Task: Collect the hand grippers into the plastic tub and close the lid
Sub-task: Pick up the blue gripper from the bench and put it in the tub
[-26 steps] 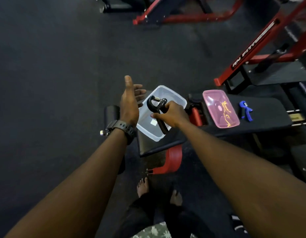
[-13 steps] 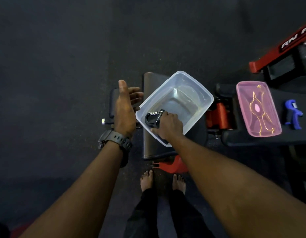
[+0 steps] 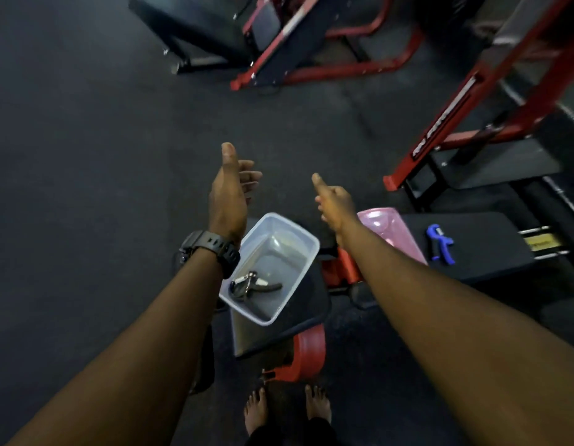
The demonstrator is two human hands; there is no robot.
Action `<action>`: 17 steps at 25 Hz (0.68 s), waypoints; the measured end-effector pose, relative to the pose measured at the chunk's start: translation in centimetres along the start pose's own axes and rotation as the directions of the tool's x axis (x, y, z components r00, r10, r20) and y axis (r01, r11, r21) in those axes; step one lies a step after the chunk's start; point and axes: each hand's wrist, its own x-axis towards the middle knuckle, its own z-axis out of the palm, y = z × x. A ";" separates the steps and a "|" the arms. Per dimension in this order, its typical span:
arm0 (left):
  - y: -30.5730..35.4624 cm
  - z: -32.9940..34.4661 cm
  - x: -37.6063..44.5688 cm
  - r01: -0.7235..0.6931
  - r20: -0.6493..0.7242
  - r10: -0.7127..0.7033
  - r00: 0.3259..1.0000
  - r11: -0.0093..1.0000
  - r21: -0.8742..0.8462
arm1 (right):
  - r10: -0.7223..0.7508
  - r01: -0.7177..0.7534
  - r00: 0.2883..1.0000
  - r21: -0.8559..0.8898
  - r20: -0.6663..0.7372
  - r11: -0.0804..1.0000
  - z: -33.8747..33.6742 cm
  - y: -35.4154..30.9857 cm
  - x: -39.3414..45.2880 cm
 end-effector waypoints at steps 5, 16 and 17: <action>8.9 6.5 -1.8 -0.102 0.186 0.100 0.978 0.995 0.002 | -0.079 0.107 0.978 0.138 -0.191 0.985 -11.0 -8.3 -1.9; 12.0 17.4 -8.9 -0.121 0.573 0.147 0.807 0.989 -0.083 | -0.043 0.152 0.855 0.170 -0.517 0.974 -24.3 -8.0 -14.5; 11.7 18.4 -10.4 -0.111 0.634 0.139 0.761 0.990 -0.084 | -0.002 0.134 0.820 0.188 -0.572 0.973 -24.9 -7.0 -16.4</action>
